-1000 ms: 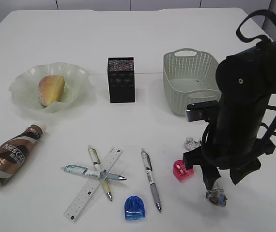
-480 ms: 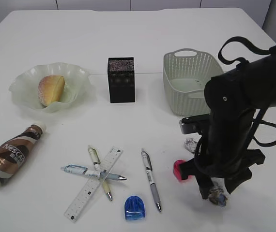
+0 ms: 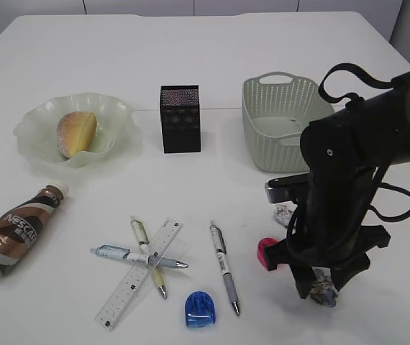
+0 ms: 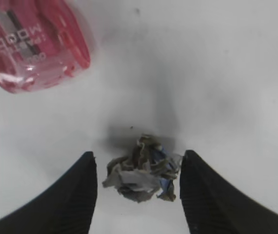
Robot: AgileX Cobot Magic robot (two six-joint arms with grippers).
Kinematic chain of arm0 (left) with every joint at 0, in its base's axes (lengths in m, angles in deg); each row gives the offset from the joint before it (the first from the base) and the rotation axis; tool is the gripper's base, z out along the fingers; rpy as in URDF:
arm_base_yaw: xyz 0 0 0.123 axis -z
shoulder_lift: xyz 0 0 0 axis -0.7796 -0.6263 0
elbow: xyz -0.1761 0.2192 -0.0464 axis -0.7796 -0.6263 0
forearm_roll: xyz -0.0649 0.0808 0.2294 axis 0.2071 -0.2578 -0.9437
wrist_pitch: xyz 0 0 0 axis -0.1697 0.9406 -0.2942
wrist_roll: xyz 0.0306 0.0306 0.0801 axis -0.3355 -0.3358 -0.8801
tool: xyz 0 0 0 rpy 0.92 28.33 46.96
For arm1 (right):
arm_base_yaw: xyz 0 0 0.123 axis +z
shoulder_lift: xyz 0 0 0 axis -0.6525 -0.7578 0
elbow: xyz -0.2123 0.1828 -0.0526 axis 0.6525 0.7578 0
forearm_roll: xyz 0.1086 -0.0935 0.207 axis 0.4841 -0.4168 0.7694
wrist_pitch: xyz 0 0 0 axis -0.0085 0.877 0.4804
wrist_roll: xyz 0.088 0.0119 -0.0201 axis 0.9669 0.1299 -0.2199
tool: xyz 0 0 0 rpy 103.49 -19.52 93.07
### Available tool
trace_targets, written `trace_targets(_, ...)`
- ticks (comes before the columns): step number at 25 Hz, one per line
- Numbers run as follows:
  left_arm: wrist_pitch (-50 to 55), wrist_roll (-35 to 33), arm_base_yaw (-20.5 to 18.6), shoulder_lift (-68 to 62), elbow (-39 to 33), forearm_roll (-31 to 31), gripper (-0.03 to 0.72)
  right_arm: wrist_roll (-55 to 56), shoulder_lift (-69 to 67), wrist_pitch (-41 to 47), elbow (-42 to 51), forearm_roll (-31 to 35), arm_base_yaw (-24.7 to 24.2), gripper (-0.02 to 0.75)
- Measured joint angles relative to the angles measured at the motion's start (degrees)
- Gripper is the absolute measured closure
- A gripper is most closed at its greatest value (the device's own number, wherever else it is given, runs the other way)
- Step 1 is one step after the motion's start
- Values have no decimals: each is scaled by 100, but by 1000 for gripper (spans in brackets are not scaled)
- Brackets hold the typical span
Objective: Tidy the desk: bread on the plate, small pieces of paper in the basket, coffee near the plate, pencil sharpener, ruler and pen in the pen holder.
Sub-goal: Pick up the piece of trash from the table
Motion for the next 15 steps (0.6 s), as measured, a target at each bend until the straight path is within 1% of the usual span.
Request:
trace_targets(12, 0, 0, 0, 2, 0, 0, 155, 0, 0, -35, 0, 11, 0, 527)
trace_targets(15, 0, 0, 0, 26, 0, 0, 155, -10, 0, -23, 0, 31, 0, 643)
